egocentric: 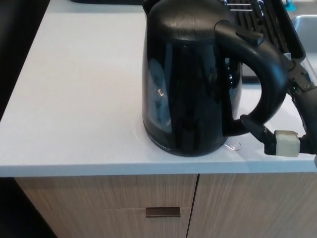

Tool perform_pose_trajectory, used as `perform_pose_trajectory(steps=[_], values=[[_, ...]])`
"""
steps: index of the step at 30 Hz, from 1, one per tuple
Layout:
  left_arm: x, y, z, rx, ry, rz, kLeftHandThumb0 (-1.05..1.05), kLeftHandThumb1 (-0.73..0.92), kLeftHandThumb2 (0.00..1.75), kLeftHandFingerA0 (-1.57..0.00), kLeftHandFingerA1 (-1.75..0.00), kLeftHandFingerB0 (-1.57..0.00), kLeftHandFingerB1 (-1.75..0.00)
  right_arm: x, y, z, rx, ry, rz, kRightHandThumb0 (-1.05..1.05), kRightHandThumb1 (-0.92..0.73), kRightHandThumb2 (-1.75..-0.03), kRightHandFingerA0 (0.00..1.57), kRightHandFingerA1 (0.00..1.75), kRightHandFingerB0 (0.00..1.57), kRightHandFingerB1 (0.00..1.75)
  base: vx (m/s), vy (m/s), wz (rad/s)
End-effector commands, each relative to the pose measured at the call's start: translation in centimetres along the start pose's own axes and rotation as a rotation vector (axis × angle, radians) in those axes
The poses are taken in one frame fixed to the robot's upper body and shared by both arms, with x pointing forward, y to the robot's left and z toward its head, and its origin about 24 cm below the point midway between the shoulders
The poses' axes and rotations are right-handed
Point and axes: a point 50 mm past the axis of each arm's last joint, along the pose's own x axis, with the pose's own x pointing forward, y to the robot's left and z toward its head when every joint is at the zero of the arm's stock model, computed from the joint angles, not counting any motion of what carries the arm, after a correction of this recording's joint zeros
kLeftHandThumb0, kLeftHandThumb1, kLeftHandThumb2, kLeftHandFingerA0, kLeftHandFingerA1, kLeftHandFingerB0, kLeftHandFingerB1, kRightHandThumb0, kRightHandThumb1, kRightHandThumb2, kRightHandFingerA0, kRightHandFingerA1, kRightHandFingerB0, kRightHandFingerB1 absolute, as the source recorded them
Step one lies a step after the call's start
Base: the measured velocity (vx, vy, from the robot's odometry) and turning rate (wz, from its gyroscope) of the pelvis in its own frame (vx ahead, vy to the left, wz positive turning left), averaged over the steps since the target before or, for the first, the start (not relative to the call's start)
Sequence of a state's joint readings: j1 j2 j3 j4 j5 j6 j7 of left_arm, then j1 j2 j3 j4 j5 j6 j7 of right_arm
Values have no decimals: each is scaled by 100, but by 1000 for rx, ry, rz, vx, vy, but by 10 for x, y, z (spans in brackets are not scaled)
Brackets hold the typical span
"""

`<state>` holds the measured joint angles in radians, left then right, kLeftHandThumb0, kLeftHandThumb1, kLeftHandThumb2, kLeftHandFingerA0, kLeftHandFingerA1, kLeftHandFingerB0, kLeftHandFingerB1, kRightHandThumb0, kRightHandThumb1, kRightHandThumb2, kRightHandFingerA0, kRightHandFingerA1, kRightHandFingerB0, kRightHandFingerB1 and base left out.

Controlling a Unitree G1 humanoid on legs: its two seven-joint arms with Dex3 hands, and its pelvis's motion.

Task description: Pick up a kettle using the right hand on left side of the counter and then walk right towards the kettl base and turn on the kettle

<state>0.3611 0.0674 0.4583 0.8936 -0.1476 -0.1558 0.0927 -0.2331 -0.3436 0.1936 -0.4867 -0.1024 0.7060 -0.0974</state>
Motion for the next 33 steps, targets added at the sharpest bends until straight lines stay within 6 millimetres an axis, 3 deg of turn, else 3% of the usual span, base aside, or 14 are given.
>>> perform_pose_trajectory(steps=[1, 6, 7, 8, 9, 10, 14, 15, 16, 17, 18, 19, 29, 33], values=[[0, 1, 7, -18, -72, 0, 27, 60, 112, -83, -110, -72, -88, 5, 0, -6, -37, 74, -15, -82, -54, -57, 0, 24, 0, 19, 0, 0, 0], [0, -1, 7, -17, -75, -5, 27, 59, 112, -83, -111, -72, -88, 10, 3, -6, -45, 88, -23, -85, -41, -76, 0, 29, 2, 17, 0, 0, 0], [0, -1, 7, -23, -73, -2, 28, 59, 112, -83, -114, -72, -90, 9, 6, -1, -31, 64, -46, -75, -46, -90, 3, 59, 3, 34, 0, 0, 0], [0, -1, 7, -30, -69, 3, 28, 59, 112, -83, -114, -72, -90, 8, 9, 8, -8, 29, -81, -75, -46, -90, 3, 59, 3, 34, 0, 0, 0], [0, 0, 6, -26, -73, 3, 25, 60, 109, -86, -113, -72, -89, 8, 12, 12, 23, -2, -107, -69, -68, -59, 15, 65, 9, 39, 0, 0, 0], [0, 0, 6, -25, -73, 2, 25, 60, 110, -86, -114, -72, -89, 7, 13, 15, 39, -29, -128, -67, -52, -90, 25, 64, 5, 48, 0, 0, 0], [0, 1, 6, -26, -72, 2, 25, 60, 110, -86, -114, -72, -89, 6, 14, 17, 44, -50, -147, -67, -52, -90, 25, 64, 5, 48, 0, 0, 0], [0, 2, 4, -24, -65, 8, 27, 56, 116, -96, -103, -75, -88, 3, 16, 27, 48, -129, -214, -52, -81, -63, 83, 74, 23, 46, 0, 0, 0], [0, 2, 3, -28, -61, 13, 28, 56, 117, -97, -104, -77, -89, 2, 16, 33, 53, -167, -243, -50, -83, -64, 89, 76, 23, 46, 0, 0, 0], [1, 2, 3, -35, -60, 15, 30, 56, 118, -95, -104, -77, -89, 1, 15, 37, 57, -183, -252, -53, -66, -97, 93, 88, 22, 55, 0, 0, 0], [1, 2, 2, -35, -60, 15, 30, 56, 118, -95, -104, -77, -89, 1, 15, 39, 59, -195, -260, -53, -66, -97, 93, 88, 22, 55, 0, 0, 0], [1, 2, 2, -38, -57, 16, 28, 59, 115, -87, -116, -74, -94, 1, 15, 41, 62, -202, -264, -49, -84, -64, 98, 84, 27, 45, 0, 0, 0], [-4, 0, -5, -52, -43, 18, 30, 56, 119, -94, -104, -76, -89, 1, 7, 51, 98, -253, -325, -50, -86, -66, 107, 89, 36, 45, 0, 0, 0], [-5, 2, -8, -34, -38, 20, 25, 62, 107, -81, -113, -71, -91, 2, 1, 52, 103, -284, -360, -35, -89, -67, 115, 96, 47, 47, 0, 0, 0]])
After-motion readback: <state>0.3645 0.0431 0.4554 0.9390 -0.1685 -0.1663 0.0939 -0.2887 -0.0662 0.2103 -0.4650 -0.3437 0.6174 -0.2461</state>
